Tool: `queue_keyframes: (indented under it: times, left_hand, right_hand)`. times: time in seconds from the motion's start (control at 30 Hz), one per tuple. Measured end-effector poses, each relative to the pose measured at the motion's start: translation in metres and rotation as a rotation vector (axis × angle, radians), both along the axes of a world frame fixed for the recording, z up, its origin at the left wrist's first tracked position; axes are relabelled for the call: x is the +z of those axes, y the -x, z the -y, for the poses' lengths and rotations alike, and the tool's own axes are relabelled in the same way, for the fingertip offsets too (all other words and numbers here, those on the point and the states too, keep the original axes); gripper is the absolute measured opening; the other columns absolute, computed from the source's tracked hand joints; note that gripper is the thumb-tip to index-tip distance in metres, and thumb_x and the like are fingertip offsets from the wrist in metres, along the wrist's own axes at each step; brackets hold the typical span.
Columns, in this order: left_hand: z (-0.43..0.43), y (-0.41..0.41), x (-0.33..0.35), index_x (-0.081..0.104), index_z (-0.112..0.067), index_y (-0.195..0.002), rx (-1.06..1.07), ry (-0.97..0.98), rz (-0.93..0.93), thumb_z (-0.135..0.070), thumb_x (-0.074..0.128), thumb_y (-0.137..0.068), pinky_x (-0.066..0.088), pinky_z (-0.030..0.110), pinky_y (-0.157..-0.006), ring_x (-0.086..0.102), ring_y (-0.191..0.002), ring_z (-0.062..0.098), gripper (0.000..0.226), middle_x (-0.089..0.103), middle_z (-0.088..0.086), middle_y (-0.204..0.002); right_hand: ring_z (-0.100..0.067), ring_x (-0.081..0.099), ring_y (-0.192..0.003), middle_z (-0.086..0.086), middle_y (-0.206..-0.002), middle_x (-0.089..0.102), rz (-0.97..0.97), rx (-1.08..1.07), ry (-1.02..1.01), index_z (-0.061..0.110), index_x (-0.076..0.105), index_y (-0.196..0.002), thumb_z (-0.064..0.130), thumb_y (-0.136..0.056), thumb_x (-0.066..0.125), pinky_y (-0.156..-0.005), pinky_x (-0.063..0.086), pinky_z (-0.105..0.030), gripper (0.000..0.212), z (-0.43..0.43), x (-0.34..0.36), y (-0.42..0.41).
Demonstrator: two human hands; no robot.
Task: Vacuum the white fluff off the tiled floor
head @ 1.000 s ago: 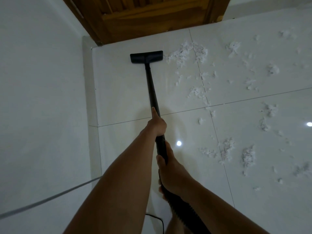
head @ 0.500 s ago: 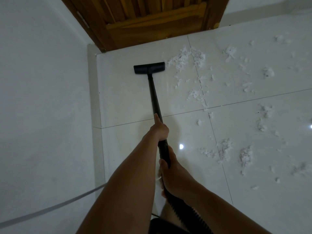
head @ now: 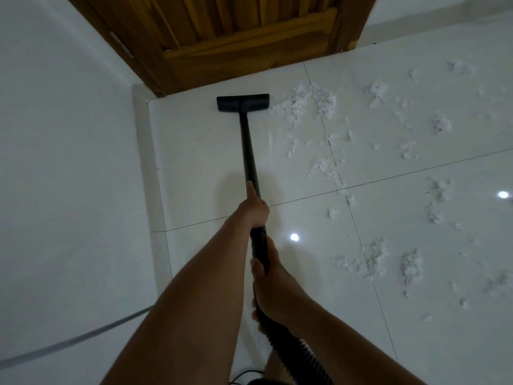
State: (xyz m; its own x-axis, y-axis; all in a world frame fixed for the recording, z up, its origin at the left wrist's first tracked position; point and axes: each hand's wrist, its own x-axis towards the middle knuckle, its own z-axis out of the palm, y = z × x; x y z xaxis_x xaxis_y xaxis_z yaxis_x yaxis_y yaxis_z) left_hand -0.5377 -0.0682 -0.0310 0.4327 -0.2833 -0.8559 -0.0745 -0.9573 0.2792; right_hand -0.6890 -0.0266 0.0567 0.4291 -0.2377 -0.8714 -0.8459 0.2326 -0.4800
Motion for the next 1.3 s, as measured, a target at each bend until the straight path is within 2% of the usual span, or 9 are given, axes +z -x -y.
queue_keyframes:
  times: [0.2, 0.33, 0.47, 0.57, 0.77, 0.93, 1.0, 1.13, 1.3]
  left_hand:
    - [0.011, -0.021, -0.005, -0.025, -0.031, -0.155, -0.013, 0.001, -0.006, -0.027, 0.031, -0.106, 0.051, 0.046, -0.099, 0.065, -0.107, 0.033, 0.075, 0.059, 0.022, -0.131]
    - [0.02, -0.03, -0.006, -0.024, -0.03, -0.155, -0.004, 0.004, -0.004, -0.024, 0.032, -0.106, 0.049, 0.045, -0.101, 0.063, -0.111, 0.034, 0.075, 0.056, 0.022, -0.135]
    - [0.028, -0.037, -0.003, -0.023, -0.03, -0.156, 0.009, 0.011, 0.004, -0.022, 0.034, -0.105, 0.047, 0.046, -0.105, 0.06, -0.117, 0.035, 0.076, 0.052, 0.022, -0.141]
    - [0.033, -0.041, 0.01, -0.022, -0.027, -0.156, -0.001, 0.008, 0.006, -0.019, 0.035, -0.105, 0.046, 0.044, -0.106, 0.058, -0.12, 0.035, 0.077, 0.048, 0.021, -0.145]
    - [0.032, -0.031, 0.043, -0.025, -0.027, -0.155, 0.022, -0.034, -0.05, -0.015, 0.036, -0.103, 0.047, 0.045, -0.106, 0.056, -0.12, 0.036, 0.081, 0.044, 0.022, -0.148]
    - [0.016, 0.002, 0.052, -0.023, -0.027, -0.156, 0.069, -0.029, -0.074, -0.015, 0.037, -0.103, 0.047, 0.044, -0.105, 0.055, -0.123, 0.036, 0.081, 0.044, 0.021, -0.149]
    - [0.014, 0.009, 0.051, -0.022, -0.027, -0.156, 0.091, -0.02, -0.081, -0.016, 0.038, -0.103, 0.048, 0.043, -0.103, 0.056, -0.122, 0.036, 0.081, 0.044, 0.021, -0.149]
    - [0.021, 0.005, 0.047, -0.023, -0.027, -0.156, 0.104, -0.01, -0.082, -0.016, 0.04, -0.102, 0.05, 0.043, -0.102, 0.058, -0.118, 0.035, 0.083, 0.047, 0.022, -0.146]
    - [0.032, -0.014, 0.043, -0.023, -0.027, -0.156, 0.11, -0.007, -0.072, -0.013, 0.038, -0.102, 0.05, 0.04, -0.094, 0.059, -0.116, 0.034, 0.083, 0.047, 0.021, -0.146]
  right_hand:
    - [-0.018, 0.069, -0.054, -0.004, -0.069, 0.067, -0.004, -0.012, -0.034, 0.078, 0.002, -0.134, 0.053, -0.105, 0.03, -0.089, 0.06, -0.048, 0.048, 0.013, 0.001, -0.021]
    - [-0.016, 0.063, -0.053, -0.009, -0.076, 0.063, -0.004, -0.024, -0.071, 0.066, -0.004, -0.148, 0.048, -0.108, 0.031, -0.061, 0.062, -0.035, 0.056, 0.025, 0.001, -0.031]
    - [-0.017, 0.061, -0.053, -0.013, -0.084, 0.06, 0.007, -0.047, -0.089, 0.06, 0.0, -0.153, 0.043, -0.109, 0.032, -0.05, 0.055, -0.03, 0.057, 0.036, 0.007, -0.038]
    - [-0.018, 0.061, -0.054, -0.014, -0.084, 0.06, 0.023, -0.06, -0.105, 0.057, 0.007, -0.154, 0.04, -0.11, 0.033, -0.049, 0.055, -0.03, 0.054, 0.043, 0.017, -0.042]
    - [-0.019, 0.06, -0.055, -0.014, -0.079, 0.06, 0.028, -0.071, -0.153, 0.057, 0.012, -0.153, 0.039, -0.109, 0.033, -0.058, 0.06, -0.035, 0.052, 0.046, 0.046, -0.034]
    - [-0.003, 0.058, -0.043, -0.004, -0.088, 0.065, 0.045, 0.075, -0.031, 0.053, 0.0, -0.157, 0.042, -0.11, 0.03, -0.04, 0.047, -0.019, 0.057, 0.035, 0.053, -0.002]
    - [-0.002, 0.056, -0.037, -0.009, -0.084, 0.065, 0.051, 0.067, -0.041, 0.056, -0.001, -0.156, 0.043, -0.11, 0.031, -0.041, 0.046, -0.019, 0.058, 0.036, 0.056, 0.005]
    - [-0.011, 0.06, -0.044, -0.014, -0.08, 0.064, 0.024, 0.011, -0.092, 0.063, 0.002, -0.152, 0.043, -0.109, 0.033, -0.047, 0.053, -0.026, 0.056, 0.045, 0.057, 0.002]
    - [-0.002, 0.06, -0.049, -0.003, -0.097, 0.064, 0.04, 0.073, -0.012, 0.053, 0.002, -0.158, 0.042, -0.11, 0.031, -0.04, 0.045, -0.014, 0.057, 0.054, 0.042, -0.016]
